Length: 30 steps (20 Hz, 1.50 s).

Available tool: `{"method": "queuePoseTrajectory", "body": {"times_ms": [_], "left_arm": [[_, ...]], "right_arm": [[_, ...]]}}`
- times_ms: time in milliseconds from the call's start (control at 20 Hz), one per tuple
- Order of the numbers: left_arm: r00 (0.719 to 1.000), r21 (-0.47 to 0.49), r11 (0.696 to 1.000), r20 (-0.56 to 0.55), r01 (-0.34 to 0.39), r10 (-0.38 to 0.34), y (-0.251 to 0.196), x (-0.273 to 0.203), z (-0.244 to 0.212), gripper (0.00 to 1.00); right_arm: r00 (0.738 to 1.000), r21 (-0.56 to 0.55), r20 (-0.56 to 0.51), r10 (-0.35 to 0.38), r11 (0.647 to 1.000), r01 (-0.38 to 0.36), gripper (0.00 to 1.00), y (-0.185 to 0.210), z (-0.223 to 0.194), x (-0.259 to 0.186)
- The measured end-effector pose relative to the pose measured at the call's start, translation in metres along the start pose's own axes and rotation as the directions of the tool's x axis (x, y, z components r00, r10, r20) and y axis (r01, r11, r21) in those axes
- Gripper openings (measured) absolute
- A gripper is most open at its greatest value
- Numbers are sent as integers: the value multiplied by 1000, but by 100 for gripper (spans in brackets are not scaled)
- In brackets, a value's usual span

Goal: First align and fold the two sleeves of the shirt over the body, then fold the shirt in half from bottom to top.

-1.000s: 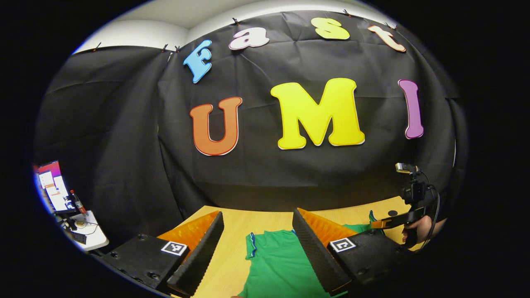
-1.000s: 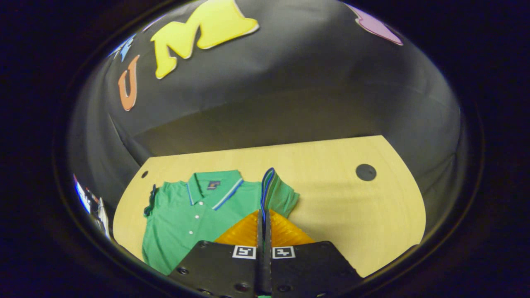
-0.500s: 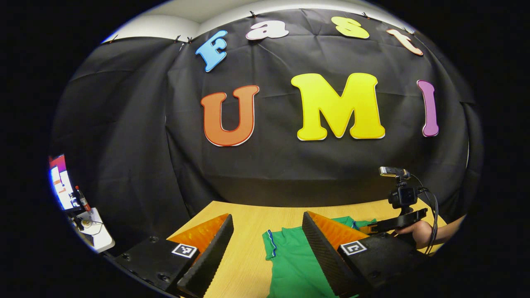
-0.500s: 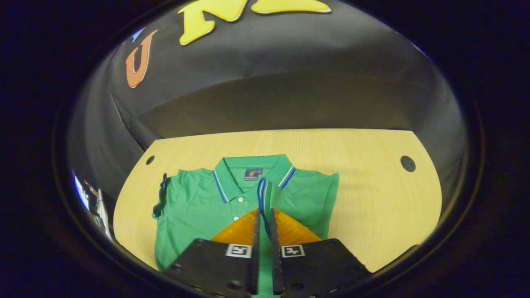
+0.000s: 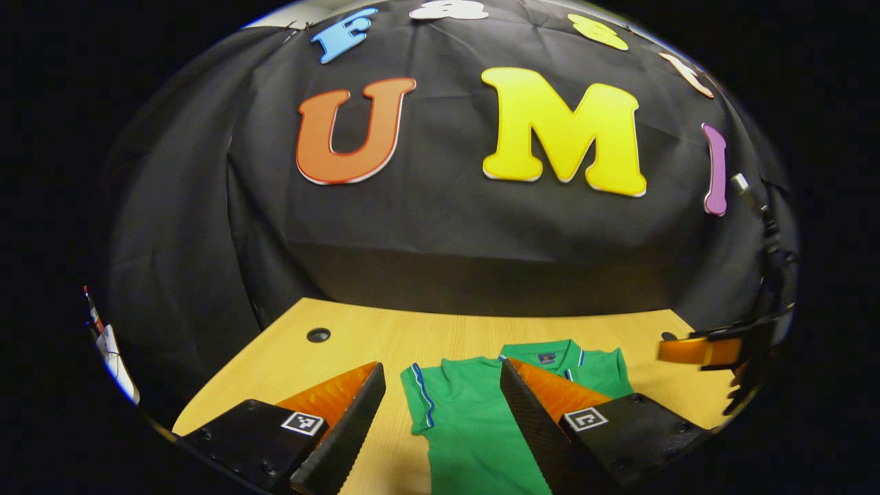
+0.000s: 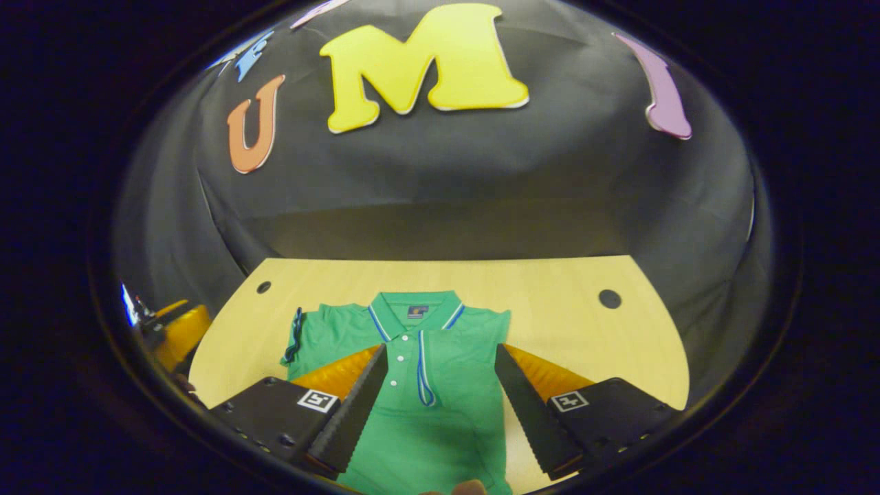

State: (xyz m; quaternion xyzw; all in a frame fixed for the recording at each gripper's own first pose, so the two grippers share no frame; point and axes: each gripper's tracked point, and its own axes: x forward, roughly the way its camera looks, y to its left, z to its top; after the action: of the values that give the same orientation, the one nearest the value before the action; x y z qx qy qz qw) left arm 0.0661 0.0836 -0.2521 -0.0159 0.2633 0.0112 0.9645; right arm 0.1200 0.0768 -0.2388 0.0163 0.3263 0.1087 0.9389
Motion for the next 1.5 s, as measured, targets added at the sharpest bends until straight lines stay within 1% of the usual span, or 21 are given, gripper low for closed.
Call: {"method": "queuePoseTrajectory", "body": {"times_ms": [150, 350, 450, 500, 550, 800, 850, 900, 950, 1000, 1050, 1150, 1200, 1250, 1300, 1350, 1400, 1450, 1500], "left_arm": [[994, 9, 1000, -110, 7, -6, 2, 42, -38, 100], [982, 22, 1000, -186, -16, 20, 15, 85, -76, 100], [972, 32, 999, -233, -19, 26, 19, 99, -95, 100], [967, 34, 999, -252, -15, 23, 21, 104, -104, 100], [963, 35, 999, -270, -18, 26, 22, 110, -112, 100], [952, 52, 998, -304, -21, 36, 33, 124, -131, 99], [951, 44, 999, -309, -16, 29, 35, 124, -134, 96], [958, 32, 999, -288, -6, 15, 34, 127, -129, 89], [958, 31, 1000, -287, 5, 4, 34, 129, -133, 88], [959, 29, 999, -284, 16, -7, 35, 130, -134, 81], [961, 26, 999, -275, 23, -15, 37, 132, -133, 77], [966, 5, 1000, -257, 30, -28, 43, 132, -131, 60], [967, -7, 999, -252, 38, -38, 43, 131, -131, 46], [968, -16, 999, -248, 44, -46, 44, 132, -131, 41], [968, -24, 998, -246, 53, -57, 44, 131, -129, 41], [967, -31, 998, -244, 63, -69, 44, 131, -127, 39], [967, -36, 997, -240, 73, -79, 43, 130, -126, 31], [966, -37, 996, -241, 85, -91, 42, 129, -126, 28], [964, -41, 994, -242, 102, -109, 40, 130, -126, 20]], "right_arm": [[999, -15, 17, -51, 999, 51, 96, -23, -7, -48], [994, -11, 8, -113, 994, 113, 96, -41, -25, -89], [991, -3, -12, -130, 992, 130, 96, -44, -38, -103], [991, 4, -22, -130, 991, 130, 93, -43, -45, -109], [991, 8, -31, -132, 991, 132, 96, -42, -50, -113], [989, 11, -63, -135, 991, 136, 96, -41, -70, -119], [989, 13, -62, -132, 991, 134, 96, -39, -72, -120], [990, 15, -59, -131, 991, 132, 96, -39, -71, -120], [990, 18, -55, -128, 991, 129, 96, -37, -72, -119], [991, 22, -47, -125, 992, 126, 96, -36, -70, -119], [992, 27, -40, -121, 992, 122, 96, -34, -70, -119], [994, 39, -42, -104, 994, 105, 96, -28, -78, -115], [995, 44, -46, -93, 994, 95, 96, -24, -82, -114], [995, 45, -55, -84, 995, 86, 96, -22, -86, -112], [995, 42, -64, -79, 996, 81, 96, -21, -91, -109], [995, 41, -73, -74, 996, 77, 96, -20, -94, -108], [995, 46, -79, -69, 996, 73, 96, -19, -97, -106], [994, 53, -83, -68, 996, 72, 96, -20, -97, -104], [994, 62, -86, -68, 995, 73, 96, -22, -98, -103]]}}
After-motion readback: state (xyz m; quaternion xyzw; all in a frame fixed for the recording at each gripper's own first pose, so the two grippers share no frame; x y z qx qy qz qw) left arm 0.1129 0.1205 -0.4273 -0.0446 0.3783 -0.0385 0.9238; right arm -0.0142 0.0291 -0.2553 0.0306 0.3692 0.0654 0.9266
